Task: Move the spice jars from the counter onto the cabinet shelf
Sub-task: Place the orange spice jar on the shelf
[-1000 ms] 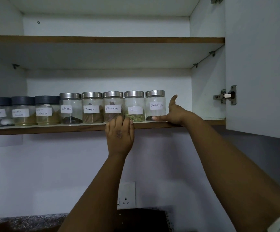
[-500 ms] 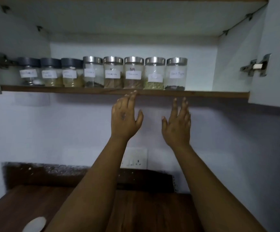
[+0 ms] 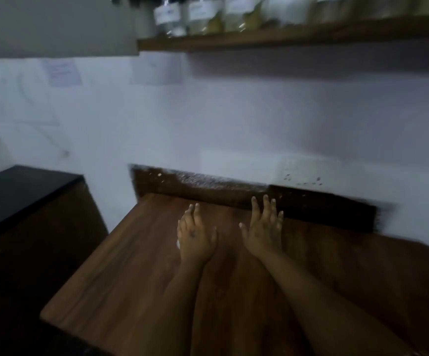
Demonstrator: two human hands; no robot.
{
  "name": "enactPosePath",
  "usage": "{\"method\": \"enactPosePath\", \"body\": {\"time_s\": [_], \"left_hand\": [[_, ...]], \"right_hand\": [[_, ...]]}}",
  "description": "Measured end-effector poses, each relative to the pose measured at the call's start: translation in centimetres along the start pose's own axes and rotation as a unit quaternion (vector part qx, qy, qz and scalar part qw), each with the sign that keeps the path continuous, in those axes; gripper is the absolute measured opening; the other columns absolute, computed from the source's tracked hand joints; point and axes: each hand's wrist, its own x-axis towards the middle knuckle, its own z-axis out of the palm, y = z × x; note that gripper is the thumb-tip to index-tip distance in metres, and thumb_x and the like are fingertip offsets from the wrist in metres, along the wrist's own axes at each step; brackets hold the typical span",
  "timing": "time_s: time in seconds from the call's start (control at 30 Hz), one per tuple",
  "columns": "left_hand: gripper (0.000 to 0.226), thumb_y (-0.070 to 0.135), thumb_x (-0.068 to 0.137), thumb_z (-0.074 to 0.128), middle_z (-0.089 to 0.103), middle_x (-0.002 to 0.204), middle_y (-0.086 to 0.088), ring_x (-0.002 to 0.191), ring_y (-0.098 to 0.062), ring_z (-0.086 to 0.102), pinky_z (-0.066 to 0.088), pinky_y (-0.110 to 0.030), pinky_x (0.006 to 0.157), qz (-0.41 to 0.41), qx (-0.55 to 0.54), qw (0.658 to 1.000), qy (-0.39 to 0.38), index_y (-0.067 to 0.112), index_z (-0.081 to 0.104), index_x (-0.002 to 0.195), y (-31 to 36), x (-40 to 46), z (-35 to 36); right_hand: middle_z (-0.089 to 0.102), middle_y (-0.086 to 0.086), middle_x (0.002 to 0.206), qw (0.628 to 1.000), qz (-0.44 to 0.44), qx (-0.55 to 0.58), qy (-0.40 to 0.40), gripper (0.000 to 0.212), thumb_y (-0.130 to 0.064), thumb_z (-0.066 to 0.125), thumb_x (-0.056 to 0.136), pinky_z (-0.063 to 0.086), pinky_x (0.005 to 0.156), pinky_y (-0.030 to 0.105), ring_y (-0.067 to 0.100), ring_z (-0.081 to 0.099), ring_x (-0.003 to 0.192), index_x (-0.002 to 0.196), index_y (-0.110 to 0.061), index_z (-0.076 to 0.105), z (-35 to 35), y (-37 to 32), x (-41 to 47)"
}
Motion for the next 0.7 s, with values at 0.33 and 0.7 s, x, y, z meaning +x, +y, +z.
{"method": "enactPosePath", "body": {"time_s": [0.33, 0.7], "left_hand": [[0.088, 0.038, 0.085, 0.063, 0.022, 0.158, -0.011, 0.146, -0.026, 0.022, 0.025, -0.041, 0.116, -0.08, 0.062, 0.988, -0.116, 0.012, 0.015, 0.153, -17.0, -1.0, -3.0], [0.083, 0.031, 0.084, 0.065, 0.031, 0.152, -0.017, 0.141, -0.029, 0.03, 0.03, -0.037, 0.113, -0.01, -0.038, 0.989, -0.143, 0.004, 0.024, 0.151, -16.4, 1.2, -0.8]], "right_hand": [[-0.016, 0.013, 0.16, 0.972, -0.022, 0.063, -0.224, 0.123, -0.061, 0.073, 0.07, 0.002, 0.119, 0.05, 0.036, -0.012, 0.147, 0.154, -0.025, -0.009, 12.9, -14.1, -1.1], [0.025, 0.011, 0.151, 0.953, 0.038, 0.042, -0.297, 0.064, -0.041, 0.063, 0.088, 0.038, 0.107, 0.04, 0.031, 0.033, 0.136, 0.143, -0.022, 0.037, 15.2, -16.2, 2.3]]}}
